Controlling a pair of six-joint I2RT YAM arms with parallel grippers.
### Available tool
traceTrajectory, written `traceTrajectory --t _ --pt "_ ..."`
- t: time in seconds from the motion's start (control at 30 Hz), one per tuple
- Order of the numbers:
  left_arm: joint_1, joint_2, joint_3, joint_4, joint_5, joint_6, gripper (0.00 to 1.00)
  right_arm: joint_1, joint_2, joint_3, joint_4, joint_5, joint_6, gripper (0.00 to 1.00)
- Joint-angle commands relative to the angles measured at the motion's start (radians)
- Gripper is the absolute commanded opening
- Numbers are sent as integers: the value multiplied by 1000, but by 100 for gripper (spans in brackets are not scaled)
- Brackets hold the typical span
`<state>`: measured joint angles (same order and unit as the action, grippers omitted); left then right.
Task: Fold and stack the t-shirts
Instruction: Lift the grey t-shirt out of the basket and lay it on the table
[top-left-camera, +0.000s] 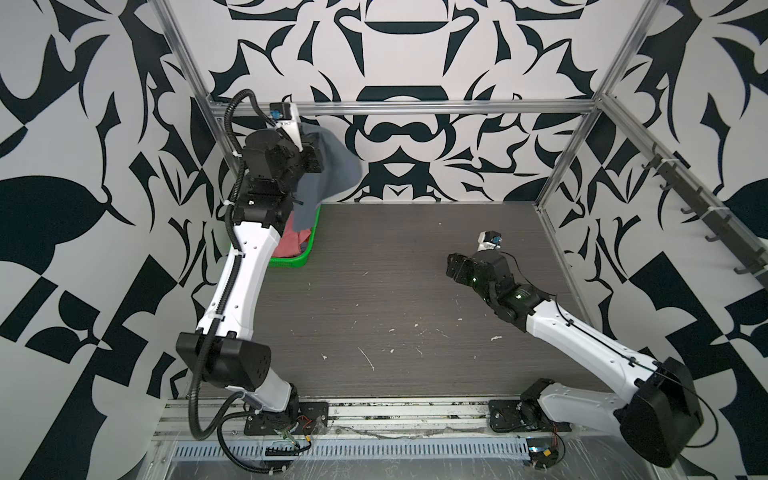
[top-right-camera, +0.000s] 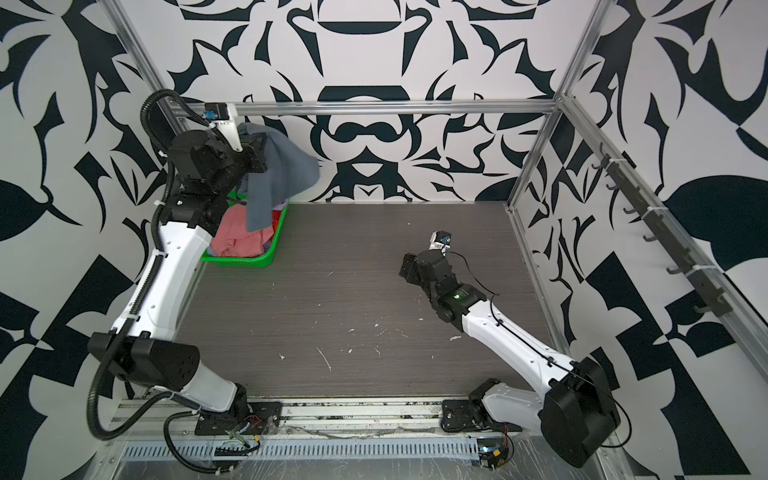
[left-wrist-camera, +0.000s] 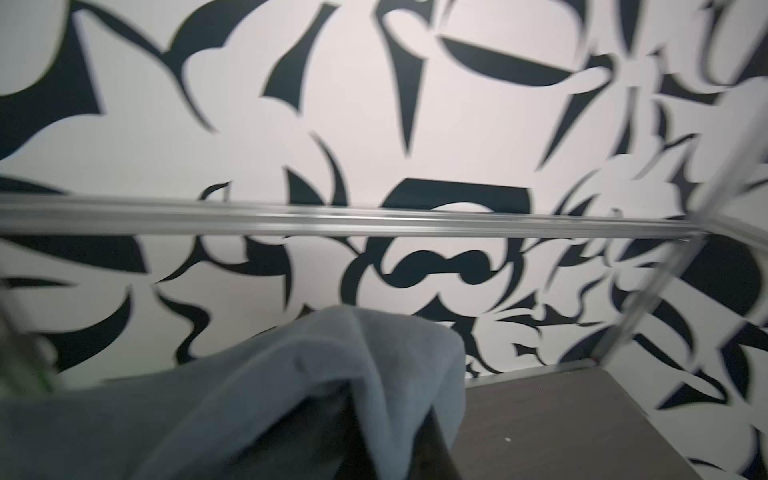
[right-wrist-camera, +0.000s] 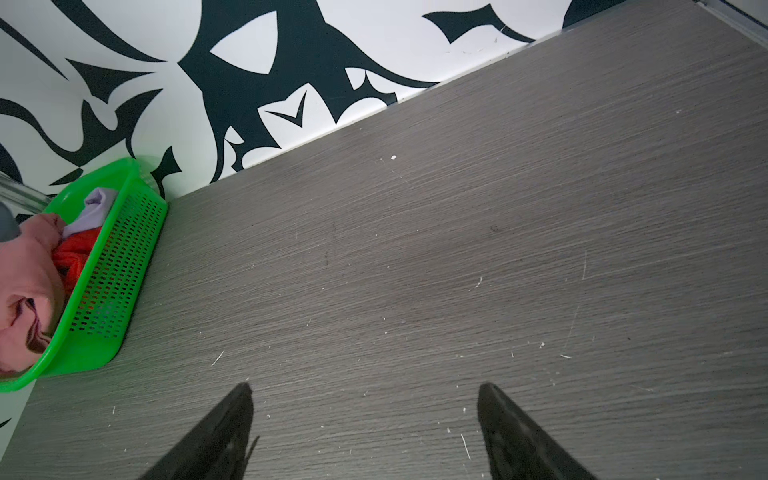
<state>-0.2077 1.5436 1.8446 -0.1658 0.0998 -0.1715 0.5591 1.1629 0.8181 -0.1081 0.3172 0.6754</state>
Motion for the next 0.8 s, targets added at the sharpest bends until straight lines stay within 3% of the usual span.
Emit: traceTrajectory --t 0.0,0.13,0.23,0.27,0.37,0.4,0.5,0.57,0.67,0.77 --pt "-44 -46 9 5 109 -61 0 5 -67 -8 46 6 -54 87" --pt "-78 -82 -63 51 199 -196 0 4 -141 -2 31 11 -105 88" --pt "-78 -102 -141 20 182 -266 0 5 -198 -6 19 25 -124 90" --pt "-78 -104 -173 -13 140 -276 8 5 -214 -9 11 32 -130 91" --pt "-77 -61 -209 -195 -19 -282 77 5 -231 -13 -6 37 -148 93" --pt "-77 -34 -209 -267 -90 -273 91 5 -225 -10 -11 34 -152 93" --pt "-76 21 -233 -391 -281 -241 97 5 -183 10 -13 7 -158 93" --pt "-78 26 -269 -424 -350 -226 98 4 -144 28 -19 -6 -160 93" --pt "-77 -2 -354 -447 -359 -218 98 4 -81 44 -3 -43 -142 93" --pt "-78 -50 -475 -472 -290 -244 96 5 -9 49 6 -90 -109 92"
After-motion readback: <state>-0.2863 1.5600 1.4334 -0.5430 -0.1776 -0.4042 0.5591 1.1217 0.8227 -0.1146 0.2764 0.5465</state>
